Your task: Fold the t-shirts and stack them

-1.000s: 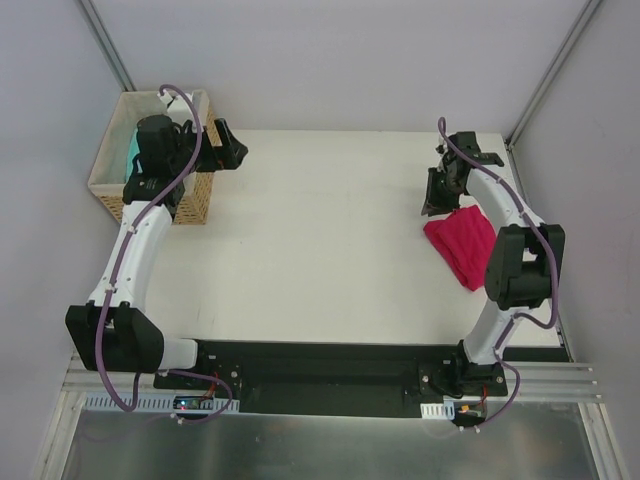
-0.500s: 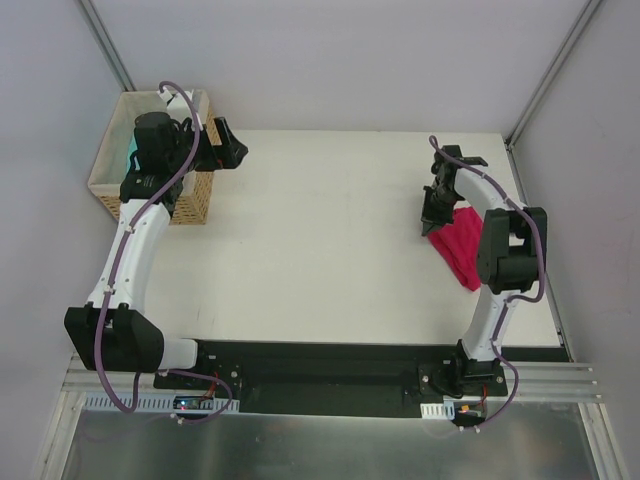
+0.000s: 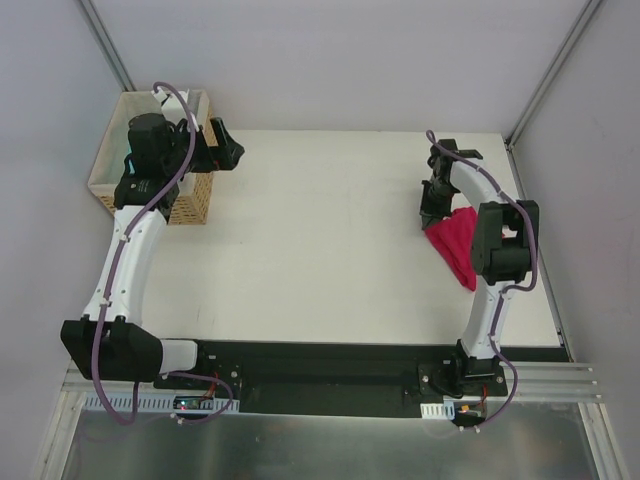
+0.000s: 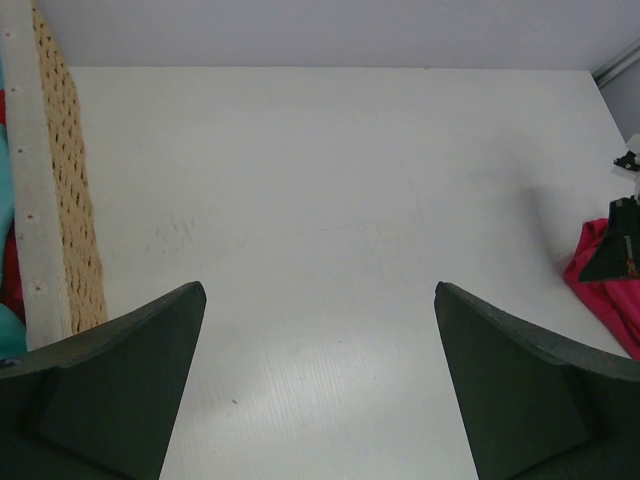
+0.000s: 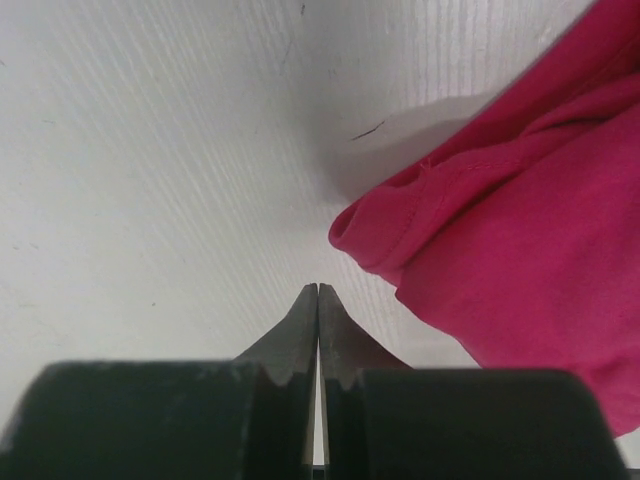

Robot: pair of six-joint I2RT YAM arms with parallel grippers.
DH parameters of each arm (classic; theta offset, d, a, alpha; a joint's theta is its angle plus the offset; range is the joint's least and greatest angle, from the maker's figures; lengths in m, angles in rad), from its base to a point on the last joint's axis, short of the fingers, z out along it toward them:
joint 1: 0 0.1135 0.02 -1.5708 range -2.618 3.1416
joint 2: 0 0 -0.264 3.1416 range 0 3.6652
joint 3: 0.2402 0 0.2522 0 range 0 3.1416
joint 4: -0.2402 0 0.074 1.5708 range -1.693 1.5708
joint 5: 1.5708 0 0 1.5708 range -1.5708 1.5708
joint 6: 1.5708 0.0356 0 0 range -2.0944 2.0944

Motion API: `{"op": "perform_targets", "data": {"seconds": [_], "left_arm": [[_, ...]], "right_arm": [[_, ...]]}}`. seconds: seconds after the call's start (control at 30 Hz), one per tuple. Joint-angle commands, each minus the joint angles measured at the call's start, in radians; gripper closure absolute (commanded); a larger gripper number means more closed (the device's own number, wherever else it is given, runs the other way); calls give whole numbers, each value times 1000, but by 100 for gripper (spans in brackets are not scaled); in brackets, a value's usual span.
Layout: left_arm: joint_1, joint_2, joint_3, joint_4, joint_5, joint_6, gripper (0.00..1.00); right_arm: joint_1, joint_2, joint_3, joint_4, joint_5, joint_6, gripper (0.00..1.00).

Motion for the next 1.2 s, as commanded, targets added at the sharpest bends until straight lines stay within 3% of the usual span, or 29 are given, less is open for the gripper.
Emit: {"op": "perform_targets", "data": {"seconds": [0.0,0.37,0.7,0.97,1.17], "left_arm": [[9,-72,32,-9,-39,36,1],[9,-63,43,-29,-16,14,1],[9,-80,66,-40,-25,20,1],[9,-77,69,-54,-21,6,1],[9,-83,79,-63,-19,3,1]], "right_arm": [[9,32,56,-90,63,18,99],[9,85,86,-118,69,19,99],[-10,181,239,-199,93,41,99],[-22,175,178,-196,100,31,99],[-43,218,219,-217,132,34,99]]}}
